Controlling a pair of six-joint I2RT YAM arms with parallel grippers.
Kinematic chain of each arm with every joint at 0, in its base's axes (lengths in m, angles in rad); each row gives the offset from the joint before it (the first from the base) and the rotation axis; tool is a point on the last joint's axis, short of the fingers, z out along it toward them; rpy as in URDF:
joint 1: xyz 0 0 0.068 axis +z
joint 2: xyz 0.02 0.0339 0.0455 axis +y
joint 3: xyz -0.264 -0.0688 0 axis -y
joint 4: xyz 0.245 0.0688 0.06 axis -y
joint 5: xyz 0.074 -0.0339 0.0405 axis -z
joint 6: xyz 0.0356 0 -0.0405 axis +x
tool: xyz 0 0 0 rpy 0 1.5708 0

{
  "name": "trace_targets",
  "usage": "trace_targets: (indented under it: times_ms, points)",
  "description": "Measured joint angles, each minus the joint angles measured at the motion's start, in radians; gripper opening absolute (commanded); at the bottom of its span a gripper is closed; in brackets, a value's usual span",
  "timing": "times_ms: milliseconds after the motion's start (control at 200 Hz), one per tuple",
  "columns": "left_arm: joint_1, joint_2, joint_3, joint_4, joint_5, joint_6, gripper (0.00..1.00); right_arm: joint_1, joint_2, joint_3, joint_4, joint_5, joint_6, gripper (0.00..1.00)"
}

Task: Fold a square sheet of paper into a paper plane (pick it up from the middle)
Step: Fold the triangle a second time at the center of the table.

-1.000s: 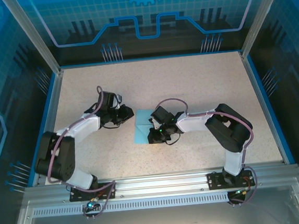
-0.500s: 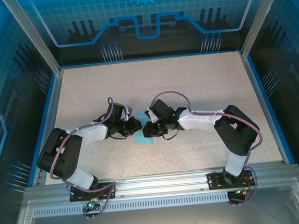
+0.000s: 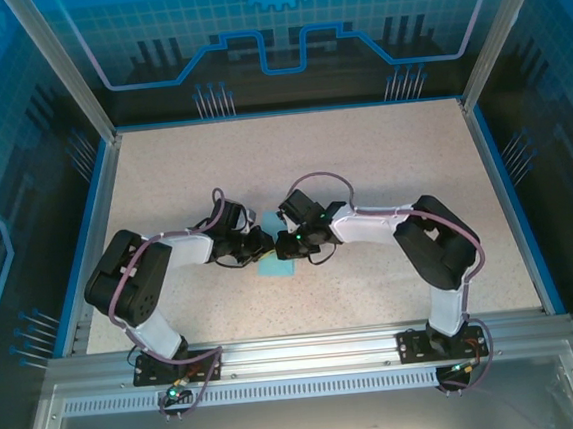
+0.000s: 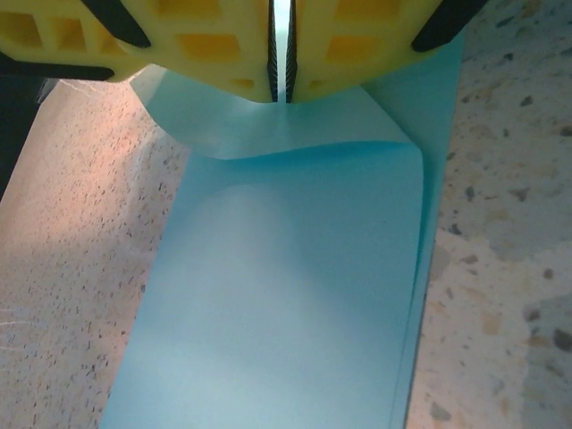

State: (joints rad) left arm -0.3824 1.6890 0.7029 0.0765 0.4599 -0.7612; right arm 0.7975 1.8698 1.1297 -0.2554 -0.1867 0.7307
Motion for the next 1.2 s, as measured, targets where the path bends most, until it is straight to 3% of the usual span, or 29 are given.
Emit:
trace_targets:
  times_ms: [280, 595, 965, 1200]
  points:
    - [0.000, 0.002, 0.003, -0.029, -0.036, -0.003, 0.09, -0.002, 0.070, 0.023, 0.010, -0.080, -0.037, 0.12]
    - [0.000, 0.005, 0.012, -0.042, -0.045, -0.023, 0.08, -0.006, 0.075, 0.013, 0.013, -0.081, -0.048, 0.11]
    - [-0.007, 0.021, 0.042, -0.083, -0.051, -0.023, 0.07, -0.045, -0.014, -0.140, 0.080, -0.141, -0.078, 0.11]
    - [-0.007, 0.027, 0.049, -0.086, -0.051, -0.023, 0.07, -0.048, -0.060, -0.182, 0.026, -0.158, -0.125, 0.11]
